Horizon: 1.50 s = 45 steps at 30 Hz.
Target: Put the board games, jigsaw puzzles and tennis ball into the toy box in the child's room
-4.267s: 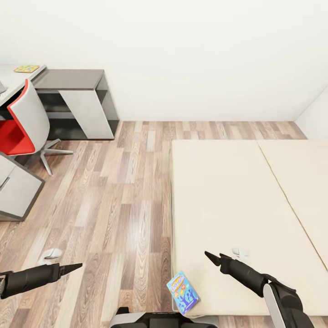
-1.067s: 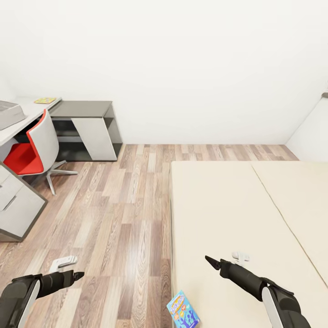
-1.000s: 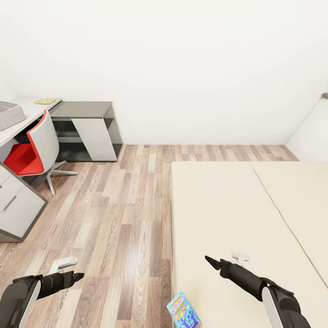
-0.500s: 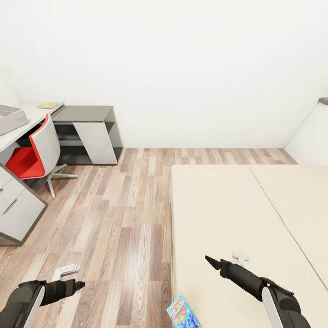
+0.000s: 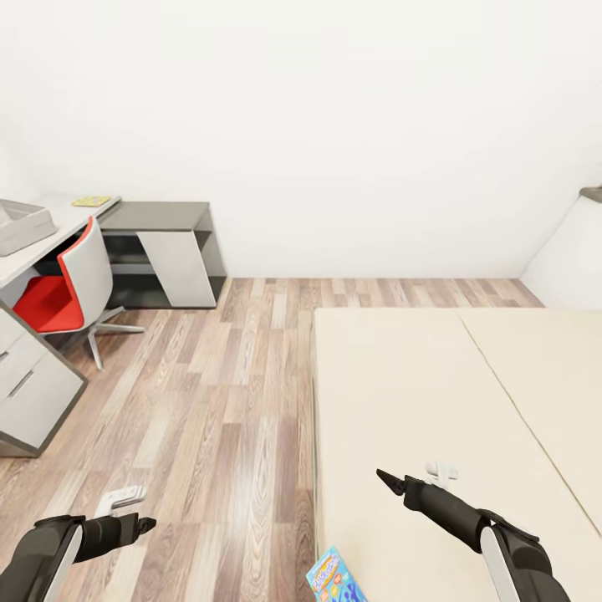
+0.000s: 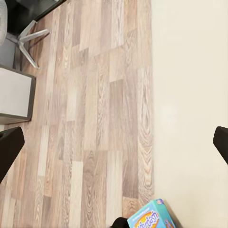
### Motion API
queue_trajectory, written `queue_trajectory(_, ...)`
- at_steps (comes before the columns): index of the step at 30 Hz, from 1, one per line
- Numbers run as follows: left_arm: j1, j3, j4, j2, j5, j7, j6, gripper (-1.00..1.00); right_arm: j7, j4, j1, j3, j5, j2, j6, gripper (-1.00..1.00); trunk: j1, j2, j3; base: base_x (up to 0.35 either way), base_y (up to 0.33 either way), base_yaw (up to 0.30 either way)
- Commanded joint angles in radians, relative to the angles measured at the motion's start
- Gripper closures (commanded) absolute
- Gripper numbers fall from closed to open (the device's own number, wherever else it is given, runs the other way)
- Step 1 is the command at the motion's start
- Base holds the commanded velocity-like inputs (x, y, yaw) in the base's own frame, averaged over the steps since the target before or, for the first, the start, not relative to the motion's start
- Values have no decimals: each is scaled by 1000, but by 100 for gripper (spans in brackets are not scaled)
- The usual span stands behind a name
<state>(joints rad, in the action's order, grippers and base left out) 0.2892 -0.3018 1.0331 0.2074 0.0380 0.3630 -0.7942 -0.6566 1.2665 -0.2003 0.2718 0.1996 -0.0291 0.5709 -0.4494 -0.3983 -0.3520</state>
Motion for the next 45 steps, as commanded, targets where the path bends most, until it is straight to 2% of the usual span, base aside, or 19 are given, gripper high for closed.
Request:
queue_trajectory(1, 1, -2, 1, 0, 4, 6, -5, -100, -1, 1, -1, 1, 6, 0, 7, -100, -1, -2, 0, 0, 0, 46)
queue_trajectory(45, 1, 0, 1, -2, 5, 7, -3, -100, 5, 1, -1, 1, 6, 1, 7, -100, -1, -2, 72, 0, 0, 58)
